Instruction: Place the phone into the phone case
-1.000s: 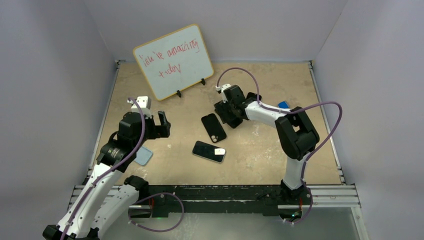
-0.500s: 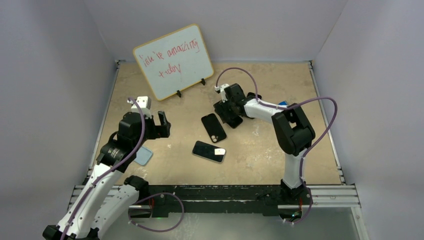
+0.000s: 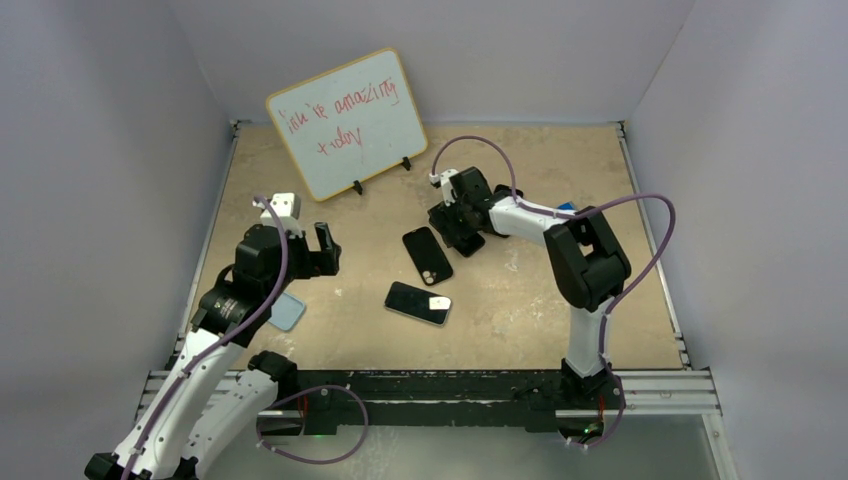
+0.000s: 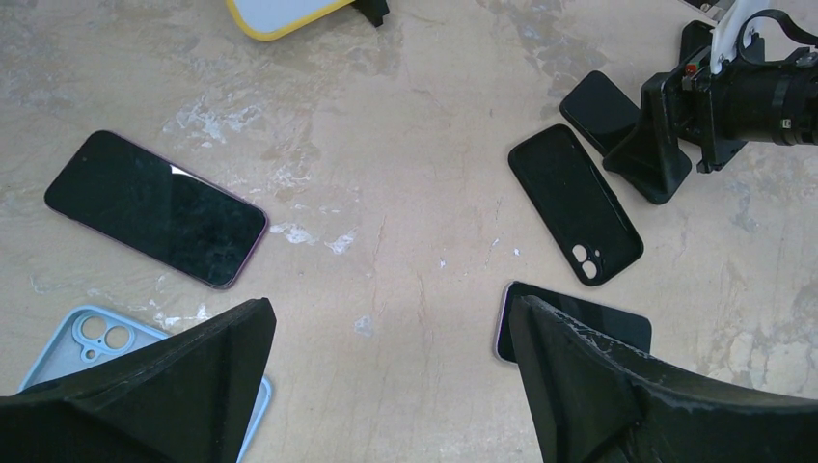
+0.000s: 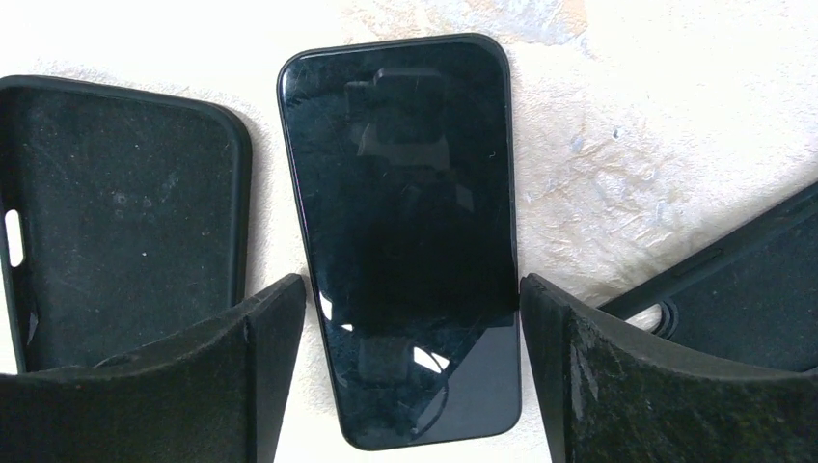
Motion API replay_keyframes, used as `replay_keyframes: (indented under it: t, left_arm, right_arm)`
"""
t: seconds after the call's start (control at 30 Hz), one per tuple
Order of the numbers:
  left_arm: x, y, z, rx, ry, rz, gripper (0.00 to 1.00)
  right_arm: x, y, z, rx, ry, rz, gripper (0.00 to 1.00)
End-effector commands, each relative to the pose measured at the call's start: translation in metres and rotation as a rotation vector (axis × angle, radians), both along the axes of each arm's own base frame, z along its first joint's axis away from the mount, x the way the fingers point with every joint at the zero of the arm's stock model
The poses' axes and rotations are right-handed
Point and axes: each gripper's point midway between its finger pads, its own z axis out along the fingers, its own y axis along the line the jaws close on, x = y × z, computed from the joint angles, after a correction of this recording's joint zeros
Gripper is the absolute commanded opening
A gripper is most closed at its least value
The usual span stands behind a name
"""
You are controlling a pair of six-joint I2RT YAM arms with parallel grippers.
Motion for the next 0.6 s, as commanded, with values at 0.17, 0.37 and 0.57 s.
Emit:
replay_keyframes:
  t: [0.17, 0.37, 0.57]
  left_arm:
    - [0.005, -0.006, 0.018, -0.028, -0.064, -0.022, 0.96]
    - [0.008, -0.017, 0.012, -0.038, -0.025, -0.069, 0.93]
    - [0.008, -0.029, 0.006, -0.069, 0.036, -0.109, 0.92]
  right_arm:
    - [-0.030, -0.020, -0.017, -0.032, 0.130, -0.009, 0.78]
    - [-0.035, -0.020, -0.020, -0.010, 0.152, -0.049, 0.67]
    - [-0.038, -0.026, -0.014, 0.024, 0.144, -0.195, 0.55]
